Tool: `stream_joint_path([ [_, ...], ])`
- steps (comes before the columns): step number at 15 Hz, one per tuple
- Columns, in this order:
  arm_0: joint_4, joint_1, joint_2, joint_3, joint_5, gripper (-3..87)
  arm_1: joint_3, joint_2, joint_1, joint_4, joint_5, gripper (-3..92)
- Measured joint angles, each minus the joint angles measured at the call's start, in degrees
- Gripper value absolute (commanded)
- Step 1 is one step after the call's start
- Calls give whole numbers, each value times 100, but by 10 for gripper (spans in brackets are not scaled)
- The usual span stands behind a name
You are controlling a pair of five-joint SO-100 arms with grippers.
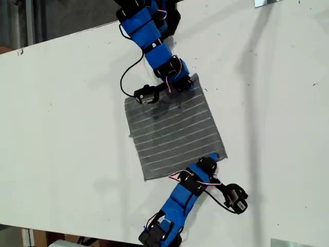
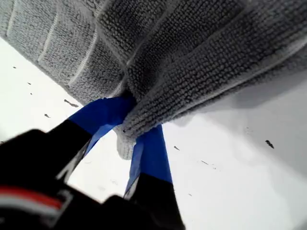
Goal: Grasp corners of a square towel and fold twice.
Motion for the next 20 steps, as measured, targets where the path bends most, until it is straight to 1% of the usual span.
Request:
stream_joint_path([
  [4,-88,123,-519,-466,-202,193,0,-9,-18,-53,0,-1],
  [6,-272,202,-659,-510,-264,162,-18,-9,-26,-70,0,-1],
  [7,-448,255,-747,-571,-264,54,-44,-35,-53,-70,18,-1],
  [8,-589,281,-817,-615,-264,-2,-53,-44,-62,-70,18,-1],
  [10,-773,308,-861,-659,-202,-2,-62,-44,-62,-88,18,-1],
  [12,-800,308,-879,-729,-149,-2,-114,-70,-79,-105,18,-1],
  [14,-615,308,-905,-932,-35,-2,-325,-149,-167,26,26,-1],
  [15,-369,299,-914,-1055,70,-2,-554,-176,-211,246,26,-1],
  [16,-255,299,-879,-1107,229,-2,-923,-193,-290,624,18,-1],
  [19,-211,272,-237,-1116,888,-2,-2505,-193,-396,2153,-44,-1],
  [20,-193,211,53,-1125,1099,-2,-2892,-193,-396,2417,-158,-1],
])
